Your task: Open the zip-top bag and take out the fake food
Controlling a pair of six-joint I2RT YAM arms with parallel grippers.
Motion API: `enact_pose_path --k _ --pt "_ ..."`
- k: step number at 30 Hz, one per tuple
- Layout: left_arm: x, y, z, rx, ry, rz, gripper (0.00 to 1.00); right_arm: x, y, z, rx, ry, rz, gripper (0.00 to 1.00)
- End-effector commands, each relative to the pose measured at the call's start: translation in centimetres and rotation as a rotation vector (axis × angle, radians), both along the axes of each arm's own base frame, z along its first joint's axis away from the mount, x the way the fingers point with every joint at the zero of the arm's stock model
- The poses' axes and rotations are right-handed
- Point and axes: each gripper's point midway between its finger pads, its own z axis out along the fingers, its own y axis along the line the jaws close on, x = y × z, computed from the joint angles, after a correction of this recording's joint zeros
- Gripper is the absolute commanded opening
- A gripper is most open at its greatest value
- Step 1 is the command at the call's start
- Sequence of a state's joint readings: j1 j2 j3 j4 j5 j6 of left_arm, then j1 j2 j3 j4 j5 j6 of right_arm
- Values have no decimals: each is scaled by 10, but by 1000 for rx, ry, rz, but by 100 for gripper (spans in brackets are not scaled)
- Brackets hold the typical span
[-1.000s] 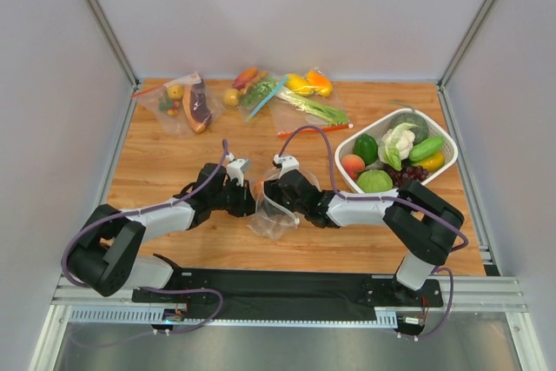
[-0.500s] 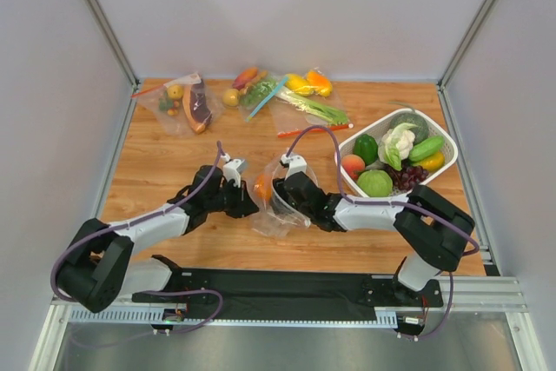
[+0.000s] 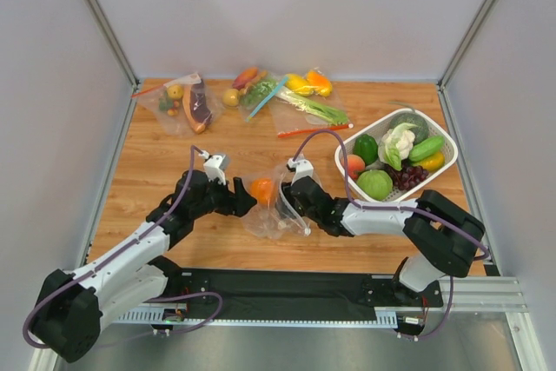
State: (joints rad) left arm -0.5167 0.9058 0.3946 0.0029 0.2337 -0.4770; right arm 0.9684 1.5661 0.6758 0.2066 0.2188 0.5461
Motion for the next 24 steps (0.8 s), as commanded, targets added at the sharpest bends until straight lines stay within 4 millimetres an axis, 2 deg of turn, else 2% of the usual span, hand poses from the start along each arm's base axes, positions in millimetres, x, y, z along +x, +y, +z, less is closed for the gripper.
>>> enact_pose_path --k 1,5,14,17,18,20,21,22,24 --pt "13 11 8 22 -13 92 87 2 4 17 53 -40 -13 49" --pt "29 15 10 19 -6 136 88 -1 4 17 58 -38 -7 48" --pt "57 4 24 -107 -28 149 89 -6 5 16 54 -30 5 48" --pt "61 -8 20 -130 -9 101 88 -7 7 17 54 -32 10 48" --pt "62 -10 12 -127 13 93 88 -7 7 18 56 -34 11 48" --pt "65 -16 11 -141 4 66 83 -7 9 20 60 -37 13 49" --pt "66 -18 3 -135 22 56 81 -6 10 23 65 -42 14 49" --pt "68 -21 4 -141 15 45 72 -5 11 25 70 -44 17 49" --pt "67 -25 -3 -137 31 18 64 -4 14 30 77 -54 18 50"
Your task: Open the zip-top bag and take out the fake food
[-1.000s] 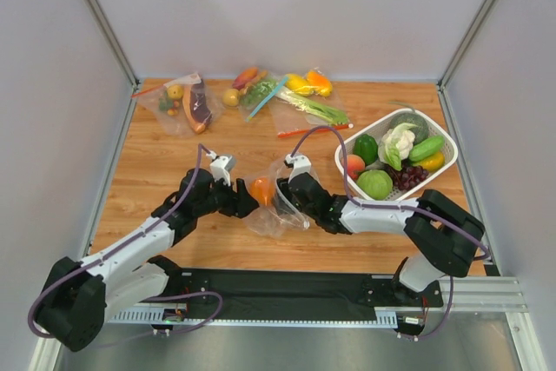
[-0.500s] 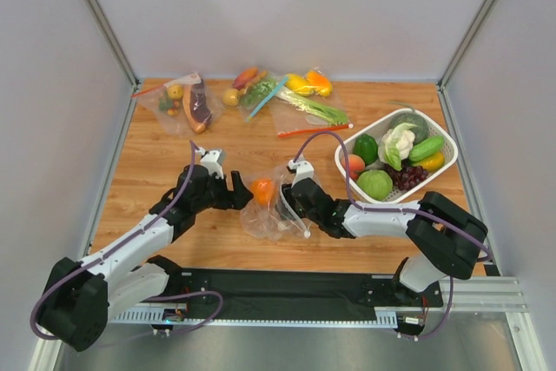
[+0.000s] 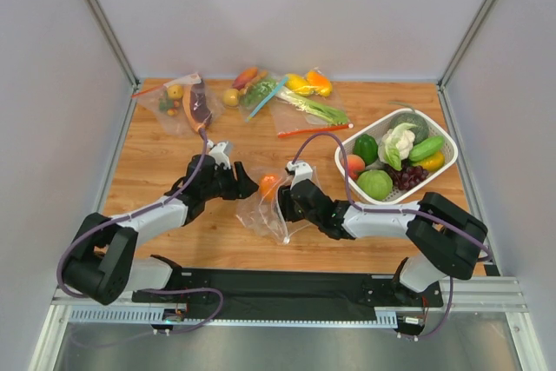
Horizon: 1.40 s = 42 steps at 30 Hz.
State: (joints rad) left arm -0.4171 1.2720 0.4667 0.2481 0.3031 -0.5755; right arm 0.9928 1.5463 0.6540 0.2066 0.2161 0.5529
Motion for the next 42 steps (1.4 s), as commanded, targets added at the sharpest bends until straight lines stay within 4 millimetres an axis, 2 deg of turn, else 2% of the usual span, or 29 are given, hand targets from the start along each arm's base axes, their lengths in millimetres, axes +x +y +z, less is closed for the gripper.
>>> enact_pose_path --k 1,3,4,5,6,7,8,10,14,19,25,26,29,33,39,42 --pt "15 -18 24 -72 -97 -71 53 8 13 32 78 -63 -6 50" --pt "14 -21 20 -72 -88 -91 43 10 13 35 79 -69 -11 52" --pt "14 -22 19 -73 -88 -101 32 11 15 38 86 -73 -15 53" --pt "13 -24 18 -75 -87 -116 27 13 15 40 87 -77 -20 55" --pt "12 -25 16 -74 -80 -124 22 15 14 41 89 -82 -31 60" --pt "11 -25 14 -73 -77 -129 12 16 15 43 92 -89 -37 62" --pt "9 -26 13 -75 -71 -139 7 19 14 45 93 -97 -48 72" --pt "5 -25 6 -71 -57 -150 0 22 15 47 94 -105 -60 79" --pt "-4 -26 3 -75 -51 -181 0 32 16 50 75 -135 -85 87" --pt "-15 -29 0 -81 -57 -249 0 42 17 47 51 -170 -109 92" --pt "-22 -31 -3 -82 -61 -300 0 54 27 38 19 -187 -112 94" --pt "-23 -31 -4 -81 -63 -306 0 54 27 28 -9 -173 -110 94" --pt "-27 -34 -4 -91 -61 -335 0 59 31 21 -30 -175 -112 94" --pt "-31 -35 -6 -96 -53 -355 0 65 34 19 -42 -193 -119 95" --pt "-37 -36 -9 -110 -35 -380 0 74 40 23 -38 -244 -110 90" --pt "-39 -36 -11 -110 -27 -386 0 76 39 25 -27 -269 -121 75"
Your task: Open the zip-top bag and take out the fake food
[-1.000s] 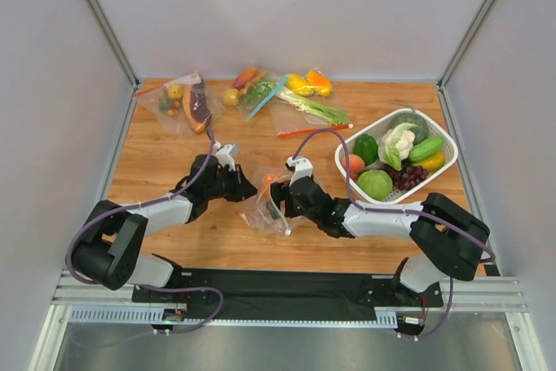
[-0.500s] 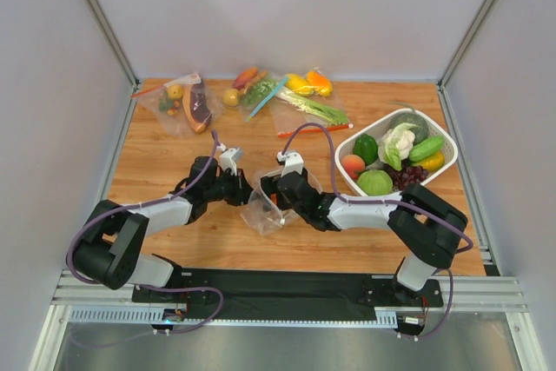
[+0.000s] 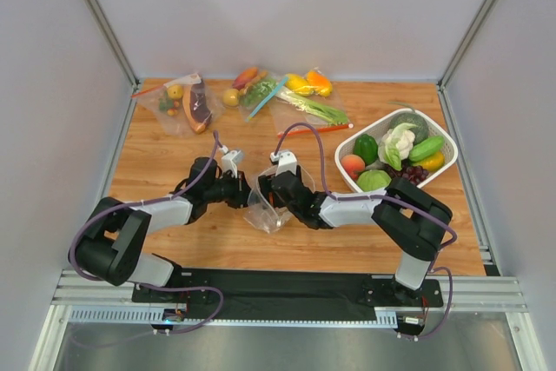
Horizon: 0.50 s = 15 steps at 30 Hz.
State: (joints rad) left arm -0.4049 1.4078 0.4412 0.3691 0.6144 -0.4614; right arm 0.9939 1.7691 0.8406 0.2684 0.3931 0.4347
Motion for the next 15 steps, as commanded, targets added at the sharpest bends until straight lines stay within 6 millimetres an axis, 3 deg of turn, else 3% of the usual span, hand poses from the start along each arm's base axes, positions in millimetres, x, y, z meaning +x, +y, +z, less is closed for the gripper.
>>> enact_pose_path --k 1,7,15 --pt "-7 -8 6 -37 -49 -80 0 20 15 32 93 -124 -35 68" --pt "-1 -2 4 -3 -42 -16 0 13 4 42 107 -144 -30 51" --pt "15 12 6 59 -9 134 0 -17 -17 56 105 -105 12 46"
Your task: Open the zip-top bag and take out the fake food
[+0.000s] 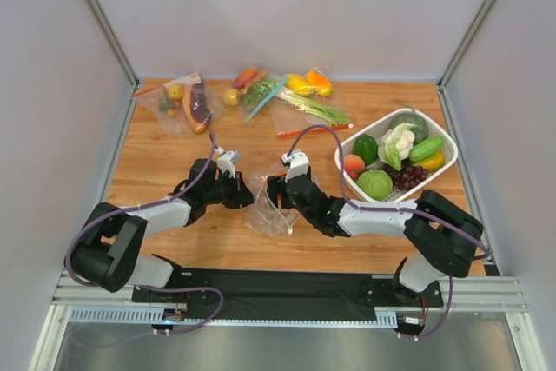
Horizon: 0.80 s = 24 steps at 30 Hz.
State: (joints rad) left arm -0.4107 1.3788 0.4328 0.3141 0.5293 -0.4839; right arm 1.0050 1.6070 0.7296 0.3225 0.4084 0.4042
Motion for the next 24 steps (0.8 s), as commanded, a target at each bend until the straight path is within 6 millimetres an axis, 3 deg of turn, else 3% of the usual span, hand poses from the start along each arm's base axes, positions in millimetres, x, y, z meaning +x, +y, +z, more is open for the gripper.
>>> enact_pose_path --k 1,9,16,19,24 --pt "17 6 13 25 -44 78 0 -11 -8 26 53 -29 3 46" --pt "19 12 11 51 -18 131 0 -39 -28 38 65 20 40 46" --pt "22 18 13 78 -12 166 0 -68 -41 60 95 55 117 45" --pt "25 20 17 67 -10 179 0 -88 -54 55 70 108 156 44" --pt "28 27 18 72 -7 201 0 -98 -82 61 44 108 125 44"
